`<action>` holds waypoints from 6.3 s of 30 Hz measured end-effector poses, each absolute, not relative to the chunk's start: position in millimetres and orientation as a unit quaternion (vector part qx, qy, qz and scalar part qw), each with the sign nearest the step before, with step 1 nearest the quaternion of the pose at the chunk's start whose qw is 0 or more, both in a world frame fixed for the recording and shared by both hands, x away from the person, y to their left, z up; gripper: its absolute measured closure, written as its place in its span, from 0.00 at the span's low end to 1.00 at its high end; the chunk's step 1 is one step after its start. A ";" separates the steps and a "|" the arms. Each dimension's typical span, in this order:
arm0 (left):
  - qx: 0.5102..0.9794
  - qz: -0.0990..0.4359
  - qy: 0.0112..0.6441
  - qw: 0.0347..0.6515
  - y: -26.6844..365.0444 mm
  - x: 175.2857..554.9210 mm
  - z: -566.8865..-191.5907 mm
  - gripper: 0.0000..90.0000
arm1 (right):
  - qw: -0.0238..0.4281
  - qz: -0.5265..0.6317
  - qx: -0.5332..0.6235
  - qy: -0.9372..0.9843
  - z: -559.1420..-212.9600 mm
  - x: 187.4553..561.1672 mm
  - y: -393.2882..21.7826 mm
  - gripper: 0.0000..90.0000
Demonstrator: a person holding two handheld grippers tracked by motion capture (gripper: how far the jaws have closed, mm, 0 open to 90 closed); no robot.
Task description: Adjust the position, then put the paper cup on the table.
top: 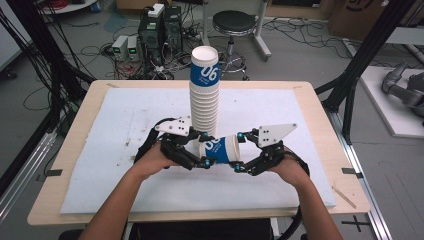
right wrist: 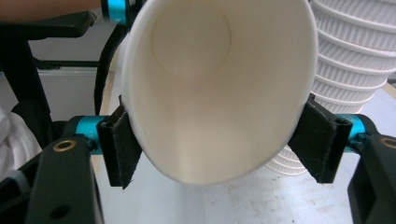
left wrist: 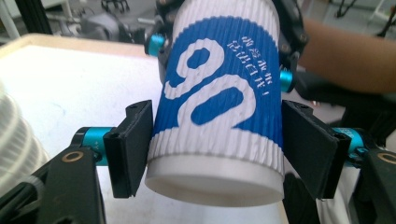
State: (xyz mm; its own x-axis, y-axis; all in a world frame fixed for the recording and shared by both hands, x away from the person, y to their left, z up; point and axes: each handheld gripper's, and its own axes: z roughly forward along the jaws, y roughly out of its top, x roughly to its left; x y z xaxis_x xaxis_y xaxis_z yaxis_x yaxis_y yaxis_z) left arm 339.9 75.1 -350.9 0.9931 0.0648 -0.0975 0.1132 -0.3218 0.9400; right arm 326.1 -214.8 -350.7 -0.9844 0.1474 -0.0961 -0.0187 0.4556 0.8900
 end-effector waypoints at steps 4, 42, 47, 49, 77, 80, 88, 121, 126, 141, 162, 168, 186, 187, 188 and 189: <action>0.810 -0.026 0.051 0.583 75.0 341.7 -352.2 0.33 | 0.067 0.512 0.049 0.855 -351.3 327.2 -214.9 0.25; 0.795 -0.020 0.062 0.604 69.6 337.1 -367.5 0.32 | 0.020 0.620 0.101 0.778 -348.2 327.6 -211.8 0.24; 0.817 0.000 0.065 0.574 65.3 333.8 -369.2 0.25 | 0.037 0.596 0.090 0.797 -345.7 326.3 -210.0 0.28; 0.822 0.001 0.063 0.566 63.5 333.2 -371.0 0.25 | 0.038 0.593 0.088 0.799 -345.1 326.6 -209.9 0.28; 0.798 0.003 0.082 0.597 58.0 332.3 -380.0 0.33 | 0.055 0.614 0.100 0.781 -339.1 321.0 -200.9 0.28; 0.785 -0.001 0.085 0.613 58.5 333.2 -379.1 0.33 | 0.053 0.630 0.110 0.767 -340.8 320.3 -198.7 0.23; 0.776 -0.002 0.086 0.625 58.5 332.8 -379.7 0.33 | 0.031 0.653 0.129 0.745 -346.7 322.1 -193.0 0.24; 0.715 0.155 0.234 0.640 179.4 332.9 -379.1 0.23 | 0.167 0.570 0.174 0.785 -345.8 332.0 -229.0 0.29; 0.712 0.169 0.245 0.636 187.1 334.8 -380.5 0.23 | 0.174 0.570 0.188 0.781 -347.0 331.5 -240.3 0.29; 0.711 0.209 0.280 0.610 205.7 342.5 -395.9 0.23 | 0.207 0.556 0.232 0.771 -356.9 350.2 -262.8 0.29; 0.710 0.206 0.309 0.598 210.6 345.6 -407.4 0.23 | 0.188 0.504 0.356 0.764 -404.1 407.9 -263.4 0.29; 0.711 0.206 0.310 0.597 210.7 345.4 -408.8 0.23 | 0.187 0.479 0.360 0.778 -417.8 405.1 -263.6 0.28; 0.715 0.201 0.308 0.595 207.9 345.8 -410.1 0.23 | 0.161 0.478 0.380 0.776 -433.0 387.4 -278.4 0.22; 0.715 0.201 0.308 0.594 208.0 345.8 -410.2 0.23 | 0.162 0.469 0.377 0.782 -433.9 387.0 -277.2 0.22; 0.715 0.201 0.308 0.594 208.0 345.8 -410.4 0.23 | 0.165 0.461 0.374 0.788 -434.7 386.4 -276.1 0.22; 0.716 0.201 0.308 0.594 208.0 345.8 -410.5 0.23 | 0.166 0.456 0.373 0.791 -435.0 385.8 -275.5 0.22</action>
